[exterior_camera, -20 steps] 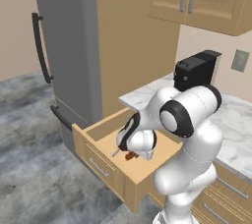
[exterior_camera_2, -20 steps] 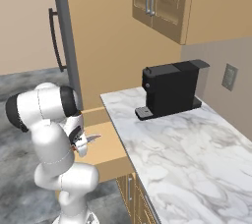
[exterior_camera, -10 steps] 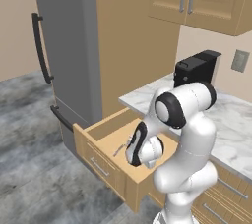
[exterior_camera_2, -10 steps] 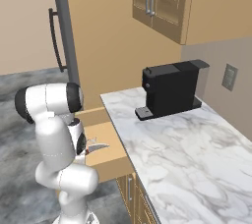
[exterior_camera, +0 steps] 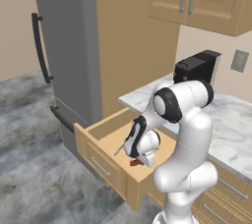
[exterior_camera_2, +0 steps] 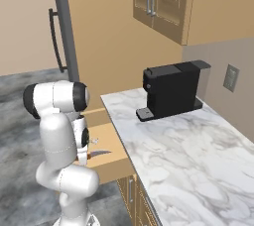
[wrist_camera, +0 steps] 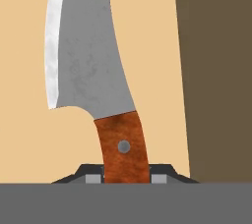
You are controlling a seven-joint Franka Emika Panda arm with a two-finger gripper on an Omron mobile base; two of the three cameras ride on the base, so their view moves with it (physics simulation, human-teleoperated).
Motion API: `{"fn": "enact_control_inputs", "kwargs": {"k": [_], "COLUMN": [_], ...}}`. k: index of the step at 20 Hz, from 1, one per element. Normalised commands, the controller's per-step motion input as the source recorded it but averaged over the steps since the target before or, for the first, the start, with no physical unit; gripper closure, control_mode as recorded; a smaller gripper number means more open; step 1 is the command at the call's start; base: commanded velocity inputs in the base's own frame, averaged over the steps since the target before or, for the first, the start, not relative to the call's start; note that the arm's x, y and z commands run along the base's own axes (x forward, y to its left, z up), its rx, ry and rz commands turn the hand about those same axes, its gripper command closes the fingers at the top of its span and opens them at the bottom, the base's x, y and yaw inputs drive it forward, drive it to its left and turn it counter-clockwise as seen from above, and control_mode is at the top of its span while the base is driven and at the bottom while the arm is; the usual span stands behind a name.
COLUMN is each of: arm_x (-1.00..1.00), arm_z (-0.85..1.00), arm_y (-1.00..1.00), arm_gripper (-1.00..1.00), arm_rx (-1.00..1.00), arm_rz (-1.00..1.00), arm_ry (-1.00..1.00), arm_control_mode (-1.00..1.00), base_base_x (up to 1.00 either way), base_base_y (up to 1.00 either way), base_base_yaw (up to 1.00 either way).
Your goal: Pick up the metallic utensils from the counter and place them in the open drawer. Make sure not to pick up any wooden utensils.
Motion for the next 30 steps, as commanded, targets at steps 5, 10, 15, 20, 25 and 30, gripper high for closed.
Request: {"fn": "enact_control_inputs", "kwargs": {"k": [5,10,15,20,25,30], "arm_x": [0.00,0.00,0.00,-0.29,-0.77,-0.49], "arm_z": [0.00,0.02,0.17,0.46,0.85,1.00], "arm_y": [0.16,0.01,0.00,0.00,0.00,-0.01], "arm_gripper": [-1.00,-1.00,-1.00,-1.00,-1.00,-1.00], "arm_rx": [0.00,0.00,-0.04,-0.02,0.00,-0.02], "arm_rz": [0.00,0.00,0.00,-0.04,-0.06,0.03], "arm_ry": [0.08,0.00,0.00,0.00,0.00,0.02], "arm_control_mode": [-1.00,-1.00,-1.00,-1.00,-1.00,-1.00], "base_base_x": [0.00,0.00,0.00,0.00,0.00,0.00], "base_base_y": [0.00,0.00,0.00,0.00,0.00,0.00], "base_base_yaw": [0.00,0.00,0.00,0.00,0.00,0.00]}}
